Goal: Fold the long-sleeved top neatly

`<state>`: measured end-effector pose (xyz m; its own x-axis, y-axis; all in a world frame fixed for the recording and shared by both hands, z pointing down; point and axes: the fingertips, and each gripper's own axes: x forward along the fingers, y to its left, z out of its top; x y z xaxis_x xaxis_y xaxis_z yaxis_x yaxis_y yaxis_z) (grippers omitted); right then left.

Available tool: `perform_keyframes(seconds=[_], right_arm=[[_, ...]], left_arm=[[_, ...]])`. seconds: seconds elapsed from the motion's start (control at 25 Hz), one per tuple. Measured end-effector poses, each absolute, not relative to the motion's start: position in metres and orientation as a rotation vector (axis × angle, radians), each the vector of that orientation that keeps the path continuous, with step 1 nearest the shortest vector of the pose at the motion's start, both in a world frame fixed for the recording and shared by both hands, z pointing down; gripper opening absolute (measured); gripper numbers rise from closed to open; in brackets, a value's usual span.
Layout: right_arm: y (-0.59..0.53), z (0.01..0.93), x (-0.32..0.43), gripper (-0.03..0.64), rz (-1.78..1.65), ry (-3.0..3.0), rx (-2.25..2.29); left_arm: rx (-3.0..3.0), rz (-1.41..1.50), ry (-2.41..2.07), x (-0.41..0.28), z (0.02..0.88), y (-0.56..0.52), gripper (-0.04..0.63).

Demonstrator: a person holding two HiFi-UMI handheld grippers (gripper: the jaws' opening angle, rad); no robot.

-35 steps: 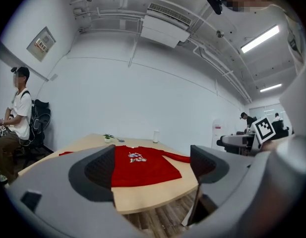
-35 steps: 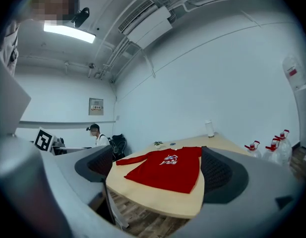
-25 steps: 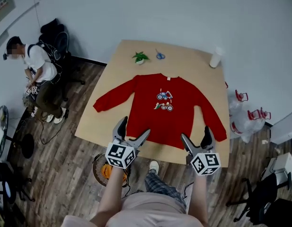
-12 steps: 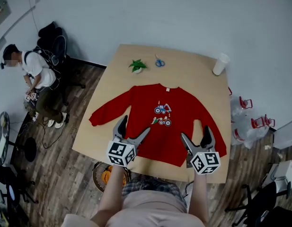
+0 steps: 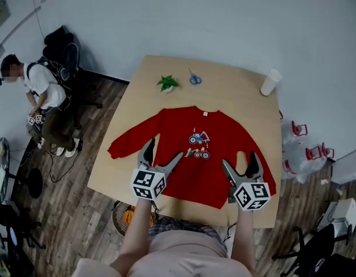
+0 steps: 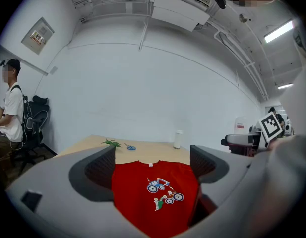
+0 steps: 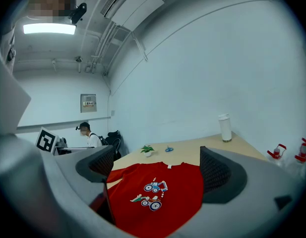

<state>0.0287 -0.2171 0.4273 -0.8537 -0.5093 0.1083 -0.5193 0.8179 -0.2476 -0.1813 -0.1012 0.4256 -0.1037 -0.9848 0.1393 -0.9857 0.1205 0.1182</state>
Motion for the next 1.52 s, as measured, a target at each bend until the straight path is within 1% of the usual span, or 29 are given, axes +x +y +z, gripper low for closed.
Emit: perform_keyframes(seconds=[0.28,0.72,0.84,1.0,1.16,1.4,1.52], right_arm=[[-0.217,0.415,-0.026,0.523,0.395,-2.972,0.694],[-0.168,0.424,-0.164,0.514,0.292,-2.949,0.255],[-0.152,0.433,-0.198,0.511,0.271,-2.924,0.144],[-0.134,0.448,-0.243,0.506,0.242,-2.888,0.019],[-0.128,0.468,-0.283,0.502,0.259,-2.856,-0.058],[-0.124,0.504,-0.332,0.502,0.245,-2.777,-0.132],[-0.12,0.52,-0.346,0.502,0.245,-2.741,-0.159]], left_arm=[[1.844,-0.002,-2.306,-0.222,0.425,-0.077,0.454],[1.446,-0.004,-2.475,-0.318,0.46,0.005,0.454],[1.352,0.001,-2.472,-0.332,0.479,0.02,0.454],[1.249,-0.063,-2.464,-0.354,0.499,0.03,0.454],[1.139,-0.029,-2.474,-0.378,0.521,0.035,0.453],[0.925,-0.043,-2.446,-0.416,0.562,0.053,0.453],[0.809,-0.073,-2.422,-0.429,0.579,0.065,0.449]])
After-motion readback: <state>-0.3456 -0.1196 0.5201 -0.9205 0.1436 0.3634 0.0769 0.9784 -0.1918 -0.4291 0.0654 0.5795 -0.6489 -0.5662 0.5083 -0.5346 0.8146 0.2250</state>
